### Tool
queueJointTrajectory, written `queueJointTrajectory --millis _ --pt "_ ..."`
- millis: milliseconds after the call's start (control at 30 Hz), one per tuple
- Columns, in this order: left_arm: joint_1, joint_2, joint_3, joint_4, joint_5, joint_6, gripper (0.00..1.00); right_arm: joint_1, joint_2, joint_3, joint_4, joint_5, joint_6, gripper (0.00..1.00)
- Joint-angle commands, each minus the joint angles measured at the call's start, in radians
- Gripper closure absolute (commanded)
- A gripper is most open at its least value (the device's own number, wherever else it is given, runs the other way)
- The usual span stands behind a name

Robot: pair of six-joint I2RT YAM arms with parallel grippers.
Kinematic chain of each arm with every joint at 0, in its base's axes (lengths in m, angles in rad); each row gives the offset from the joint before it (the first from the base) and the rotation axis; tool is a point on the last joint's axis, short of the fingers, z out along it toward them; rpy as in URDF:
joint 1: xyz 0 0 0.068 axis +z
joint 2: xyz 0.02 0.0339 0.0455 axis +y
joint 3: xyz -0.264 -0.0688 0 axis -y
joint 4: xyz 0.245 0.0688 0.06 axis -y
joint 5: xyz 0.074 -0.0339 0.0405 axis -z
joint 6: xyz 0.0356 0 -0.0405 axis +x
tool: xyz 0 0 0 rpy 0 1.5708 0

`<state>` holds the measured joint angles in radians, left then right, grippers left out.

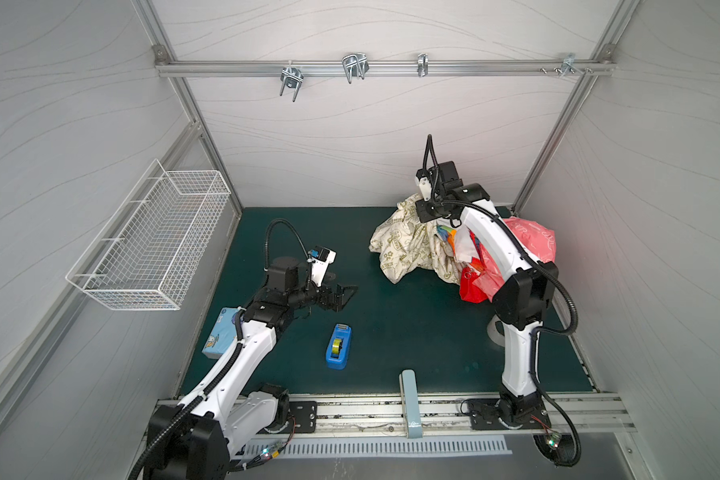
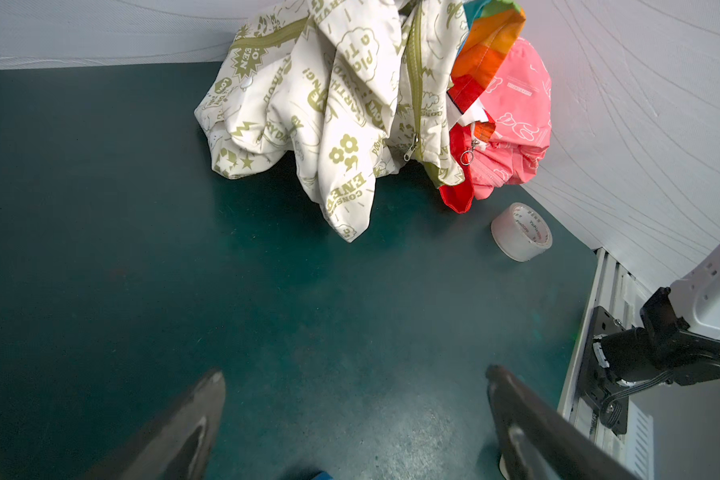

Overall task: Pick out a specific cloth from the pile
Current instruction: 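Lift the cream cloth high with the right gripper, pulling it free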

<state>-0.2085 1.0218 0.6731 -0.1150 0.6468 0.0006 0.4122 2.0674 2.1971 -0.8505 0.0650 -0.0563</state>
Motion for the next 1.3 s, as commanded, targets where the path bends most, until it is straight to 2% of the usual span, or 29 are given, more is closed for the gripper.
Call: queueJointTrajectory --millis 0,133,333,400,533,1000,1267 --pt "-0.005 -0.017 0.019 0.021 0.004 0.016 0.01 -0.052 -0.102 0.056 0.025 -0.082 0.022 1.00" --pt "-0.005 -0.014 0.019 0.021 0.004 0.018 0.01 -0.129 -0.133 0.055 0.040 -0.188 0.082 1.00" --pt "-0.005 -0.012 0.022 0.021 0.004 0.020 0.01 -0.265 -0.202 -0.050 0.161 -0.431 0.256 1.00" --pt "-0.005 -0.011 0.022 0.021 0.004 0.021 0.01 -0.280 -0.203 -0.048 0.166 -0.449 0.263 1.00" --pt "-0.005 -0.008 0.024 0.020 0.002 0.021 0.01 -0.279 -0.194 0.008 0.154 -0.487 0.258 1.00" --pt "-0.005 -0.021 0.021 0.020 -0.013 0.017 0.01 -0.250 -0.257 0.112 0.391 -0.688 0.425 1.00" --pt "-0.005 -0.065 -0.004 0.052 -0.134 -0.014 0.01 -0.143 -0.159 0.250 0.518 -0.823 0.512 1.00"
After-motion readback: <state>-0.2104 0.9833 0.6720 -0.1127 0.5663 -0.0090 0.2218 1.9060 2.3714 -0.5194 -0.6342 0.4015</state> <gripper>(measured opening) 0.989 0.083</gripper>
